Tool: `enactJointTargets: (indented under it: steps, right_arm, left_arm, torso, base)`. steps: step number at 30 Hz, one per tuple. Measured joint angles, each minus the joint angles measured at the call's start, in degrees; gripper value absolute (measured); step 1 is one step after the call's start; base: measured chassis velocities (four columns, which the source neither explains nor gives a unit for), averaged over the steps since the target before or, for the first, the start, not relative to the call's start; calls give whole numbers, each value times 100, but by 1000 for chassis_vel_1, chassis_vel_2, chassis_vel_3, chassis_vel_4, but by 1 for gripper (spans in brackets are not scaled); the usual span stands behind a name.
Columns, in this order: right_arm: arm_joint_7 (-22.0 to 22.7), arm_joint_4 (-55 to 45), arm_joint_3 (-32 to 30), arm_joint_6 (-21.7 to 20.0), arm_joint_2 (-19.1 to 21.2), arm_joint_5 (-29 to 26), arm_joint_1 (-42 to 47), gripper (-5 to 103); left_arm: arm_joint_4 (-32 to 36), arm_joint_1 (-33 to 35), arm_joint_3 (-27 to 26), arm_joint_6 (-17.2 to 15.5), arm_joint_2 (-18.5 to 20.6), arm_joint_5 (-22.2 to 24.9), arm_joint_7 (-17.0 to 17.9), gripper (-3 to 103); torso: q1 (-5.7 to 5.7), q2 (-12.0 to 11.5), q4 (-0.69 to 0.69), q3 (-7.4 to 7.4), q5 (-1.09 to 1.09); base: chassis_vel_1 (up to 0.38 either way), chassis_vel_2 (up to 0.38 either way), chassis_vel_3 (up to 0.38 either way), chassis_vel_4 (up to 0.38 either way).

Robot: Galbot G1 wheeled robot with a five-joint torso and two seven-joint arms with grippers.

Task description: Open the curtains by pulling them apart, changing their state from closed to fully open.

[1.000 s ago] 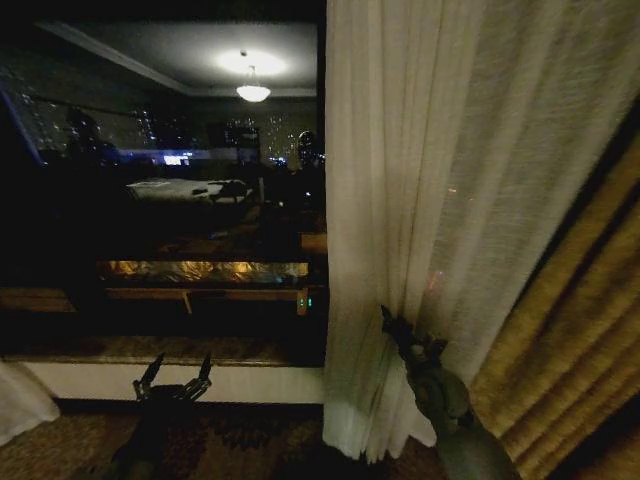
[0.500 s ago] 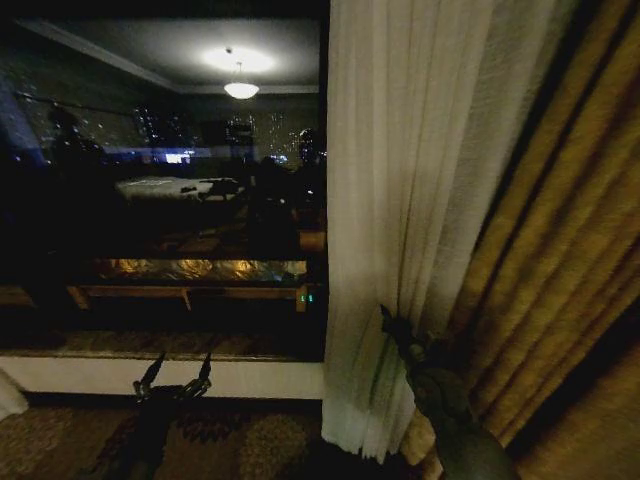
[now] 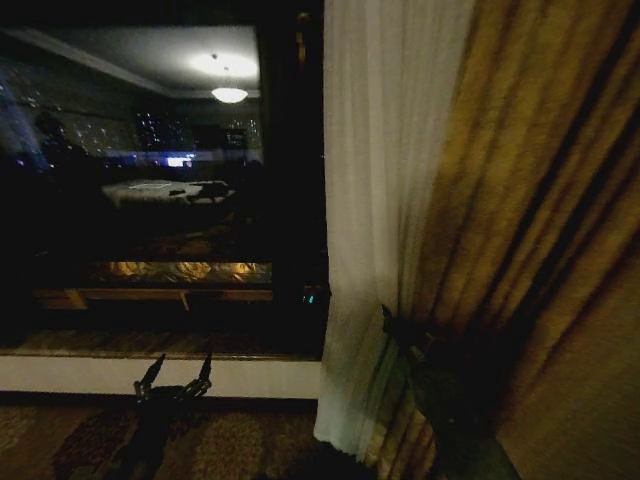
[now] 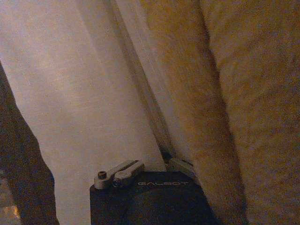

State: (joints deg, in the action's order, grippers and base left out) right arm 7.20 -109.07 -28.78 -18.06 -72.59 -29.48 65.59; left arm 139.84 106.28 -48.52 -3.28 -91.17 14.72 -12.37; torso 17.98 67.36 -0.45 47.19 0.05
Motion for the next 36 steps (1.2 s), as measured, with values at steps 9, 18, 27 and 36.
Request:
enactJointTargets:
  steps: [9, 18, 27, 36]
  right_arm:
    - [-96, -69, -32, -9, -3, 156, 226, 33]
    - [-226, -644, -59, -8, -22, 606, 871, 59]
    - [-314, -1235, 12, 145, -175, 1512, 1413, 92]
    - [-310, -1878, -63, 133, -230, 1616, 2025, 100]
  left_arm:
    - [-30, -47, 16, -13, 4, -6, 5, 100]
    - [-99, -74, -17, -19, 1, 27, 10, 100]
    - [-309, -193, -80, -91, 2, 178, 39, 100]
    - [-412, -168, -94, -114, 35, 198, 35, 100]
  torso:
    - [1, 0, 2, 0, -5]
    - [0, -1, 1, 0, -2]
    - [-1, 0, 2, -1, -5]
    - [-1, 0, 1, -1, -4]
  base:
    - [21, 26, -22, -24]
    - [5, 5, -7, -1]
    - [0, 0, 0, 0]
    - [0, 0, 0, 0]
